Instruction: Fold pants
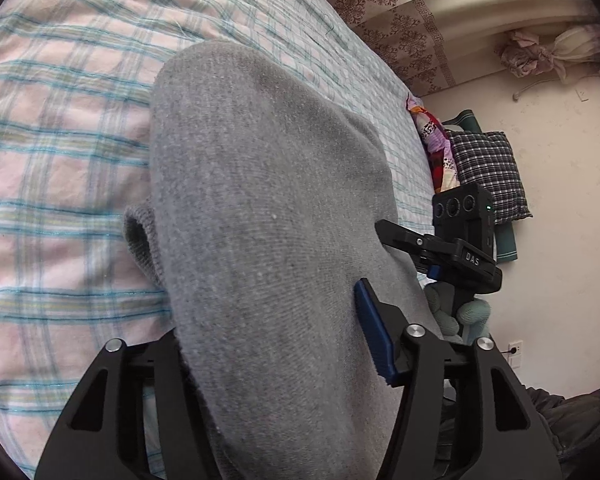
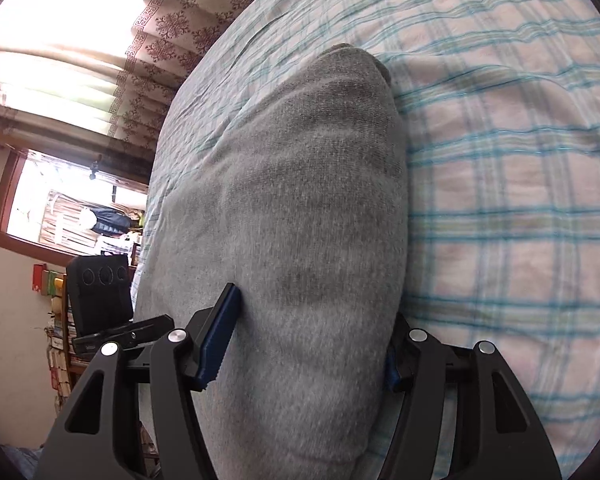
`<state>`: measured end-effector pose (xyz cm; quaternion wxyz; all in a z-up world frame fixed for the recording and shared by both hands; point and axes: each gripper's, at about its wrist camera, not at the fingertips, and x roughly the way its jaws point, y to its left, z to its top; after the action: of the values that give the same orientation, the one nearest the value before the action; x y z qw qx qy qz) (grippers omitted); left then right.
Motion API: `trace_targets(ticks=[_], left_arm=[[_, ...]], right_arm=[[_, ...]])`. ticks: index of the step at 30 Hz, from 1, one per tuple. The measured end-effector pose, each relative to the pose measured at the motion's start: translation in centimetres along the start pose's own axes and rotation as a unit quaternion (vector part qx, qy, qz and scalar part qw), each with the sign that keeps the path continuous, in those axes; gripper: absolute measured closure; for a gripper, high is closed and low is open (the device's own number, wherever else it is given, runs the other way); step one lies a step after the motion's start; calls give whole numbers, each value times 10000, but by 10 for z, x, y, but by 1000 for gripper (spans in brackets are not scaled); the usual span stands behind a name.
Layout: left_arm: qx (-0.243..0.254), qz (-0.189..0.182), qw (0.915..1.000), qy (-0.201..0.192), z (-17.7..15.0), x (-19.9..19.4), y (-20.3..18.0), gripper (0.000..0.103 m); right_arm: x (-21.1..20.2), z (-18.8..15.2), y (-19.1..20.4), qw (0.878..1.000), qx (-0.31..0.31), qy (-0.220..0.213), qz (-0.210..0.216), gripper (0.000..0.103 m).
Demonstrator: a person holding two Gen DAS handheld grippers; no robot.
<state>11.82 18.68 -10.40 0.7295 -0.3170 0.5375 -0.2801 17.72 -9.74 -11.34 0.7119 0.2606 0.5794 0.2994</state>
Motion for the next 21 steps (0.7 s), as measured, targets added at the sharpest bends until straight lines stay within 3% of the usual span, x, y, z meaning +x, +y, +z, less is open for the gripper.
trace_targets(ticks=[3,6,12,21], left_arm=[[61,-91,9999,-90,-2,-3,-4,51],[224,-243,9993,-202,-4,-9,-10,55],[401,-305,9981,-355,4,-18,-27,59],[756,-498,9953,-337,34,1,-73,59]], right_arm=[[-3,-2,11,9997,-245,-89,-2,62],[-10,-1,26,9988,-454,-188,-38,73],[-30,6,47,9963,-731,-446,-104,78],[-105,32,53,9875,-994,-1215,-120,78]])
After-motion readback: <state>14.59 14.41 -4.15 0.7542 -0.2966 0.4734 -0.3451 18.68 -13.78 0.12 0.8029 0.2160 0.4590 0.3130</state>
